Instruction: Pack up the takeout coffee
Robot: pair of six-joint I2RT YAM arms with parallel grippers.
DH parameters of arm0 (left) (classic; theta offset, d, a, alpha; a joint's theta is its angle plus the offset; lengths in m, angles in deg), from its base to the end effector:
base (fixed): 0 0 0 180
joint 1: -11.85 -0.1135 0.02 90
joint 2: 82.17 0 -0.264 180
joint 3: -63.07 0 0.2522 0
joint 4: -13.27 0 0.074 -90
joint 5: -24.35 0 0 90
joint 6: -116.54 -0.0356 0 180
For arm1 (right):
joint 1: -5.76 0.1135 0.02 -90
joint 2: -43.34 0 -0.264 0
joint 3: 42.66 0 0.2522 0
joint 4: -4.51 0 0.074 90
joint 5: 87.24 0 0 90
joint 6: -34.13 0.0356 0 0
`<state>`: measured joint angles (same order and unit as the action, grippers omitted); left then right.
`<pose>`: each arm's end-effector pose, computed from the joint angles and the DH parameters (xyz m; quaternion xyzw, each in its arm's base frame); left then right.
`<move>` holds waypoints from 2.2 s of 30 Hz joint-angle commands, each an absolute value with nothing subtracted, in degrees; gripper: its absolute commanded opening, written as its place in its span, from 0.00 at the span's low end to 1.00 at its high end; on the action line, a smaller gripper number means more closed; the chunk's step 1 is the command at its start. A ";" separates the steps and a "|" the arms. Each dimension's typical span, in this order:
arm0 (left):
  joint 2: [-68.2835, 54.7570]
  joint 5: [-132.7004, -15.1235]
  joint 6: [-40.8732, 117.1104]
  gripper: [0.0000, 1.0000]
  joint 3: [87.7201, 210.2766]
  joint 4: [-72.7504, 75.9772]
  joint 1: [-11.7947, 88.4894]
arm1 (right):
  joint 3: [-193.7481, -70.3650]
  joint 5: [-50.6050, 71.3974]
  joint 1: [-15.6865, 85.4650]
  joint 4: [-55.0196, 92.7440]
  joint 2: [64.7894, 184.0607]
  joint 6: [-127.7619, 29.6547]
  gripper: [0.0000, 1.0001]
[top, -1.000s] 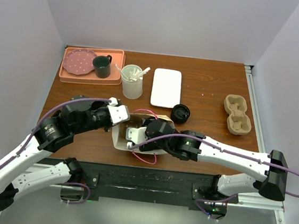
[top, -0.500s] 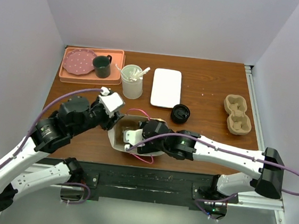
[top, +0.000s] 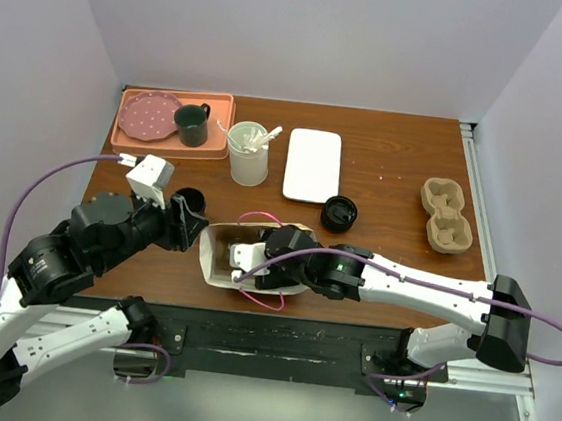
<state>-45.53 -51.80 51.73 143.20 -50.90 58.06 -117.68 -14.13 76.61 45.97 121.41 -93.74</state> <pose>0.0703 -0.0610 0.4063 0.0815 0.8153 -0.2489 0.5163 0.1063 0.2747 0.2826 -0.7083 0.5777 -0.0213 0.4052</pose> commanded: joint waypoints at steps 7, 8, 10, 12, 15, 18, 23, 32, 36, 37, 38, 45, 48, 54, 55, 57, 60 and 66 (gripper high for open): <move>-47.89 -58.79 60.91 0.53 134.58 -52.09 58.17 | -118.65 -14.12 76.60 43.32 121.39 -91.82 0.36; -48.41 -58.97 60.82 0.53 134.05 -50.95 58.08 | -118.74 -14.12 76.69 43.32 121.30 -91.73 0.36; -49.12 -59.58 61.43 0.53 132.74 -50.59 58.17 | -118.74 -14.38 76.69 43.49 121.22 -91.38 0.36; -49.30 -60.46 61.26 0.49 131.68 -49.80 58.08 | -118.74 -14.30 76.60 43.49 121.04 -91.03 0.36; -48.86 -60.82 58.28 0.27 130.09 -46.82 58.08 | -118.21 -14.30 76.60 43.32 120.34 -91.20 0.35; -48.07 -61.34 54.23 0.00 129.56 -42.34 58.08 | -117.33 -14.65 76.69 42.70 119.55 -93.82 0.35; -50.70 -64.69 49.83 0.00 125.70 -36.98 58.17 | -117.86 -14.21 76.60 43.05 119.11 -97.26 0.36; -46.32 -68.20 46.67 0.00 126.22 -35.64 58.08 | -117.25 -14.73 76.69 46.13 118.15 -96.03 0.35; -45.87 -67.59 45.61 0.00 126.66 -35.21 58.08 | -115.84 -16.85 75.38 46.30 116.82 -96.91 0.35; -45.96 -67.41 45.52 0.00 126.66 -35.12 58.17 | -115.66 -16.76 75.02 46.48 116.47 -96.91 0.35; -45.70 -67.50 45.44 0.00 126.66 -35.03 58.08 | -115.49 -16.76 74.76 46.65 116.03 -97.00 0.35; -43.06 -65.92 43.24 0.00 129.38 -37.58 58.08 | -117.24 -17.63 74.14 51.83 115.15 -96.56 0.35; -43.41 -66.18 43.67 0.00 129.74 -37.41 58.08 | -115.05 -18.69 73.70 51.06 114.19 -98.32 0.34; -44.29 -66.70 43.33 0.00 129.39 -37.58 58.17 | -115.48 -18.69 73.26 50.26 115.85 -100.08 0.33; -44.38 -66.71 43.24 0.00 129.21 -37.75 58.08 | -115.66 -18.60 73.26 50.17 115.94 -100.16 0.34; -44.81 -66.71 43.33 0.00 128.95 -38.02 58.08 | -116.45 -19.21 73.18 50.78 116.38 -100.51 0.34; -45.87 -66.88 43.59 0.00 128.60 -37.76 58.17 | -116.11 -19.92 73.09 51.58 116.47 -101.22 0.33; -46.22 -68.37 43.06 0.00 128.42 -37.32 58.08 | -114.78 -19.22 72.82 48.34 116.64 -102.36 0.33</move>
<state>-45.77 -66.93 44.89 127.20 -38.75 58.06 -114.90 -17.28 73.44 50.12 116.42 -100.31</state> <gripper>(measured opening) 0.013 0.719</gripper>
